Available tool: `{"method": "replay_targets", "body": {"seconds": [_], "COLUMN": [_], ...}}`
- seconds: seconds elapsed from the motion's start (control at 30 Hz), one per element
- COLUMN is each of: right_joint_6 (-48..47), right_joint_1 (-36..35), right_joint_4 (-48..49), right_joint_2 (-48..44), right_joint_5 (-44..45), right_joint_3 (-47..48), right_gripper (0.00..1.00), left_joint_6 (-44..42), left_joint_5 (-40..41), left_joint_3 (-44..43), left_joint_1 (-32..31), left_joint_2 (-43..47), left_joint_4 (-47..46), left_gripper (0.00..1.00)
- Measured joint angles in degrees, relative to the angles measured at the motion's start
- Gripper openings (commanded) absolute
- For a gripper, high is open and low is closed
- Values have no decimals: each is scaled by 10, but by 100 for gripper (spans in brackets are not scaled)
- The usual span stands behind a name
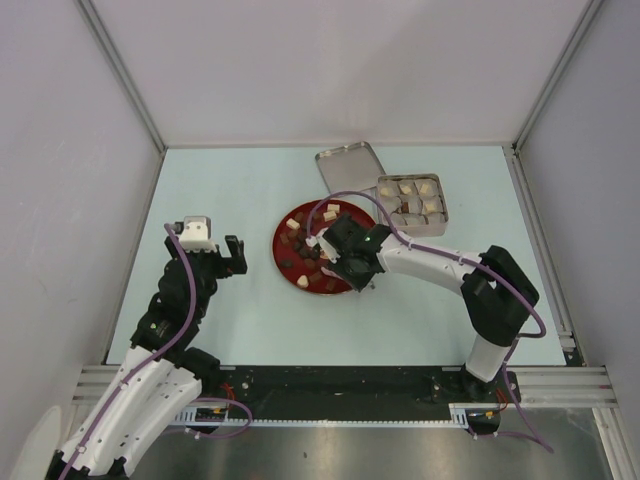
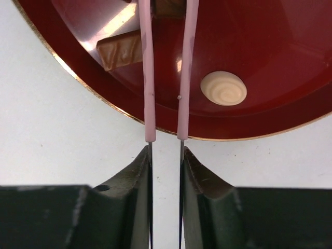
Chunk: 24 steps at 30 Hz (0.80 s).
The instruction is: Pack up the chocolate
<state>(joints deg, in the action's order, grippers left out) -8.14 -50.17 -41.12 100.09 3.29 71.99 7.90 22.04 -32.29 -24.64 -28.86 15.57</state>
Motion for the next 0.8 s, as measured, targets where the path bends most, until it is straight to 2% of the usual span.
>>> {"method": "replay_targets", "body": {"seconds": [0.03, 0.1, 0.37, 0.6, 0.8], "right_joint_6": [0, 0, 6, 10, 33], "right_joint_1": [0, 1, 56, 165, 261], "right_joint_4": [2, 5, 19, 32, 47], "right_joint_2": [0, 0, -20, -90, -113], "right_joint_5": [3, 10, 8, -12, -27], "right_joint_3": [0, 0, -3, -3, -3], "right_gripper": [13, 9, 3, 1, 1], "left_joint_6": [0, 0, 0, 0, -1], "left_joint_5": [0, 0, 0, 0, 0], "left_joint_3": [0, 0, 0, 0, 0], "left_joint_1": [0, 0, 0, 0, 0], "left_joint_2": [0, 0, 0, -1, -7], "left_joint_4": [0, 0, 0, 0, 0], "left_gripper": [100, 100, 100, 100, 100]}}
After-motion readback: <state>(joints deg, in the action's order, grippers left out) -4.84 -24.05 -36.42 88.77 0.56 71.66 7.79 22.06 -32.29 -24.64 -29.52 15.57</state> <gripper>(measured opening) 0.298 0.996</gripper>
